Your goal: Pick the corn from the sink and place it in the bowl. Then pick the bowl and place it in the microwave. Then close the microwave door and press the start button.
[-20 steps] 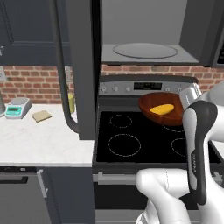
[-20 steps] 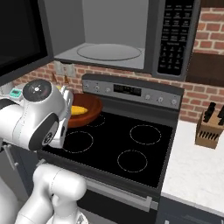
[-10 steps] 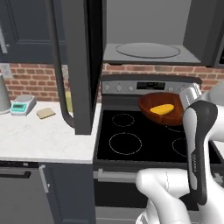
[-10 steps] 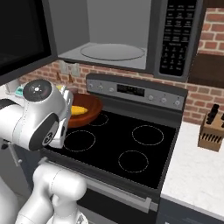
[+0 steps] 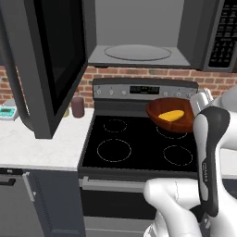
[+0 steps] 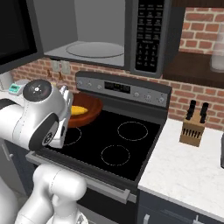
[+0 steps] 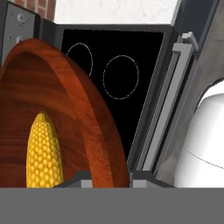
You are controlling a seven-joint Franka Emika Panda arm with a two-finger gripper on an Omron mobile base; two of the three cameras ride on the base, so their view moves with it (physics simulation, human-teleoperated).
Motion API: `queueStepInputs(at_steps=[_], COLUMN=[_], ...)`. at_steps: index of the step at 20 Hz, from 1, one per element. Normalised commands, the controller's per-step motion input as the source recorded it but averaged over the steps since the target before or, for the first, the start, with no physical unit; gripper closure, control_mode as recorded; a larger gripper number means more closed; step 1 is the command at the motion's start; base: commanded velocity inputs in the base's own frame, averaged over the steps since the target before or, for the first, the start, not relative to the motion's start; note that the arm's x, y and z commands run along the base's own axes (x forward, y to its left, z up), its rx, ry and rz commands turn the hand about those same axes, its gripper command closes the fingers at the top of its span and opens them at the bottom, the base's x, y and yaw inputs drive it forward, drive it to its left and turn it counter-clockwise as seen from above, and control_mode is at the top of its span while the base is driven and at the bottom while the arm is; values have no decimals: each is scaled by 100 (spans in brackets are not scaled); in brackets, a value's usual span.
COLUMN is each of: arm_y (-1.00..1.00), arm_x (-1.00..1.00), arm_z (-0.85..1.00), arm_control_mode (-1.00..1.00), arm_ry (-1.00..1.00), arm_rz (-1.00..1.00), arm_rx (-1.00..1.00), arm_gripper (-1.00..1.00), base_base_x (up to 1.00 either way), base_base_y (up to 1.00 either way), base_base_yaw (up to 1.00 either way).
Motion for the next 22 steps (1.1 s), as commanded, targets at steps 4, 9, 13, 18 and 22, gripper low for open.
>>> queueStepInputs(at_steps=[4, 9, 13, 18, 22], arm_y=[13, 38, 14, 0, 0], arm_x=[22, 57, 1, 0, 0], arm_z=[0, 10, 50, 51, 47], arm_control_mode=[-100, -100, -100, -100, -100], arm_ry=[0, -2, -29, -26, -16], arm_rz=[0, 0, 0, 0, 0], arm_rx=[0, 0, 0, 0, 0], arm_gripper=[100, 100, 100, 100, 100], base_base_x=[13, 0, 0, 0, 0], base_base_y=[-4, 0, 0, 0, 0], base_base_yaw=[0, 0, 0, 0, 0])
